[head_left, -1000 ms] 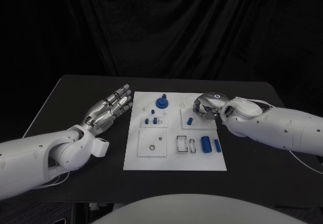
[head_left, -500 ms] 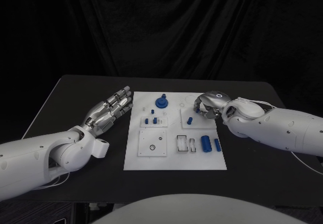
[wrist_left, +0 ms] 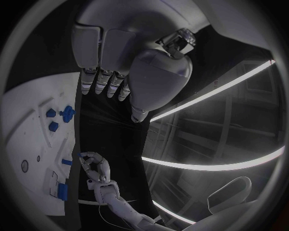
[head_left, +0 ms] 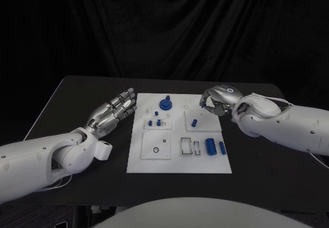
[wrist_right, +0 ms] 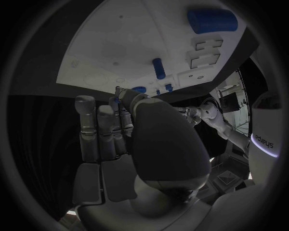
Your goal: Assemble the parts on the task board
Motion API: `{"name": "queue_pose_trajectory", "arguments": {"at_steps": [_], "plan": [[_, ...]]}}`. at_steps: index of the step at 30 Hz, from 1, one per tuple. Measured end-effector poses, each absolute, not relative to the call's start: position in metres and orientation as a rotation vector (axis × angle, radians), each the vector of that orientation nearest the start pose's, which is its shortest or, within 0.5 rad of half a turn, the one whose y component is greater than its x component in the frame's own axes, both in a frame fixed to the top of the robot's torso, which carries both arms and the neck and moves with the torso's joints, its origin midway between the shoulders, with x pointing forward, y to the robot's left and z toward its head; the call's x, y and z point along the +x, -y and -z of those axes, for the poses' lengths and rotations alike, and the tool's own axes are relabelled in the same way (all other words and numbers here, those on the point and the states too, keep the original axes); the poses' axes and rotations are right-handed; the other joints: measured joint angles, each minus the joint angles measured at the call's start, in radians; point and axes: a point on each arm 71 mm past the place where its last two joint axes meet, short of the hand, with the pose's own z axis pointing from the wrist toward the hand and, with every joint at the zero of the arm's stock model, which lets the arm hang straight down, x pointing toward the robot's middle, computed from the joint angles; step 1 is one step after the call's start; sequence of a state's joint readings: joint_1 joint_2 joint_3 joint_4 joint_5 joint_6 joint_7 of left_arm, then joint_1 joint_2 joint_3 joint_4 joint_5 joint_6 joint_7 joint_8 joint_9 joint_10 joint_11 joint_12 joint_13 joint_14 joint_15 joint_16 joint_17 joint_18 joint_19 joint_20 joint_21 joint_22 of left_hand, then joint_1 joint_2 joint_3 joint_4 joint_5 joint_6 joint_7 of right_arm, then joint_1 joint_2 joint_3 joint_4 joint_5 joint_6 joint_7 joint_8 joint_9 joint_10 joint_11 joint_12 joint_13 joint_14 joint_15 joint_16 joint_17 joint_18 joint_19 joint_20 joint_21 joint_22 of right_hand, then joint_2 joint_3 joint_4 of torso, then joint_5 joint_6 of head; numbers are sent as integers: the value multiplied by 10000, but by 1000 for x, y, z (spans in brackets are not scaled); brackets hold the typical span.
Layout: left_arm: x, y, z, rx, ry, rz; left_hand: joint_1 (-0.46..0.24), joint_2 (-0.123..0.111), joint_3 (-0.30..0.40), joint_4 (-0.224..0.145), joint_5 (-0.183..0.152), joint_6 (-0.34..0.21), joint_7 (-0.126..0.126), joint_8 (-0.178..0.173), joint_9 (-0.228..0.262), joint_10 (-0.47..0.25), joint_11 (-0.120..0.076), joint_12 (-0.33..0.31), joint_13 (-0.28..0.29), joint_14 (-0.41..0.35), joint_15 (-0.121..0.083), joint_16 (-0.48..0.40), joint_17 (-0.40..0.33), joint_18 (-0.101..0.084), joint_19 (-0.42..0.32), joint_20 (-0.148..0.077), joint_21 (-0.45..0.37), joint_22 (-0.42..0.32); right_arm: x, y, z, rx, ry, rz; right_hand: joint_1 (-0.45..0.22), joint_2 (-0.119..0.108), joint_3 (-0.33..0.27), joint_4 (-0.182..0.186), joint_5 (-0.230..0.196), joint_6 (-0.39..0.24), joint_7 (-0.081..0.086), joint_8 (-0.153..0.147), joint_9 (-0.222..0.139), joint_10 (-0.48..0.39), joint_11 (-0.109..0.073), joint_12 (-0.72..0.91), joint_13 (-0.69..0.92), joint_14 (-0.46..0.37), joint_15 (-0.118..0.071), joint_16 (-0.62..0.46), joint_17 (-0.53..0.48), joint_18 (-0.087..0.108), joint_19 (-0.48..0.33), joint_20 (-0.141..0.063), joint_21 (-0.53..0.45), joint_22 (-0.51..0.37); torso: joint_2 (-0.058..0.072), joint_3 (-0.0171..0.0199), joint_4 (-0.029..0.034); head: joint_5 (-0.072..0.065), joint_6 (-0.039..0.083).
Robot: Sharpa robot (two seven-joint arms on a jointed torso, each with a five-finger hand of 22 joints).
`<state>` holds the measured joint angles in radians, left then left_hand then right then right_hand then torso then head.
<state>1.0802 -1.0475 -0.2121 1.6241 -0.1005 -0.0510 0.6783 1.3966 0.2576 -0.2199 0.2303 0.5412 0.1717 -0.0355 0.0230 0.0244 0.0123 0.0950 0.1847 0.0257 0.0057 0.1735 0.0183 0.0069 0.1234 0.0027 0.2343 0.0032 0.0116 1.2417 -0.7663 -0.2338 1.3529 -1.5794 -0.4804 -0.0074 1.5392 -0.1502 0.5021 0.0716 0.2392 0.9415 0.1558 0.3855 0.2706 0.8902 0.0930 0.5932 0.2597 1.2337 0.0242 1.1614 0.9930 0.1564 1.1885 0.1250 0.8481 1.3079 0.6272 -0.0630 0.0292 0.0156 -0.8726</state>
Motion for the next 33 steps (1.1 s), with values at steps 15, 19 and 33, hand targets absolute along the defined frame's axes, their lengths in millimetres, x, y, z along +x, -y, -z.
{"name": "queue_pose_trajectory", "arguments": {"at_steps": [15, 19, 33], "plan": [[405, -264, 261, -10301, -15046, 17349, 0, 0, 27, -27, 41, -12, 59, 0, -1, 6, 75, 42, 3, 37, 36, 82, 9, -1, 1, 72, 0, 57, 442, 130, 220, -4564, -16105, -7810, -54, 3, -28, 29, -45, -179, 1, 0, 40, 72, 1, -55, -46, 0, 0, 1, 8, 0, 0, 0, 0, -1, -1, -15, 3, 265, 0], [405, -264, 261, -10313, -15059, 17368, 47, 47, 55, -55, 41, -13, 58, 0, -2, 8, 120, 81, 10, 37, 74, 85, 18, 0, 37, 107, 0, 84, 430, 104, 228, -4989, -16391, -8366, -119, 67, -114, 58, -46, -179, 1, 19, 105, 205, -17, -95, -39, 0, 0, 1, 4, -1, 0, 0, 0, -2, -1, -18, 3, 393, 0], [404, -261, 262, -10313, -15087, 17440, 87, 87, 110, -56, 41, 18, 88, 0, -3, 39, 180, 159, 20, 36, 108, 124, 25, 1, 36, 178, 0, 146, 418, 63, 253, -6160, -16924, -8713, -200, 14, -305, 56, 95, -143, -34, 95, 240, 414, -59, -43, 3, -171, -92, -224, -283, -1, -173, -50, -389, -4, -12, 0, 3, 792, 0]]}}
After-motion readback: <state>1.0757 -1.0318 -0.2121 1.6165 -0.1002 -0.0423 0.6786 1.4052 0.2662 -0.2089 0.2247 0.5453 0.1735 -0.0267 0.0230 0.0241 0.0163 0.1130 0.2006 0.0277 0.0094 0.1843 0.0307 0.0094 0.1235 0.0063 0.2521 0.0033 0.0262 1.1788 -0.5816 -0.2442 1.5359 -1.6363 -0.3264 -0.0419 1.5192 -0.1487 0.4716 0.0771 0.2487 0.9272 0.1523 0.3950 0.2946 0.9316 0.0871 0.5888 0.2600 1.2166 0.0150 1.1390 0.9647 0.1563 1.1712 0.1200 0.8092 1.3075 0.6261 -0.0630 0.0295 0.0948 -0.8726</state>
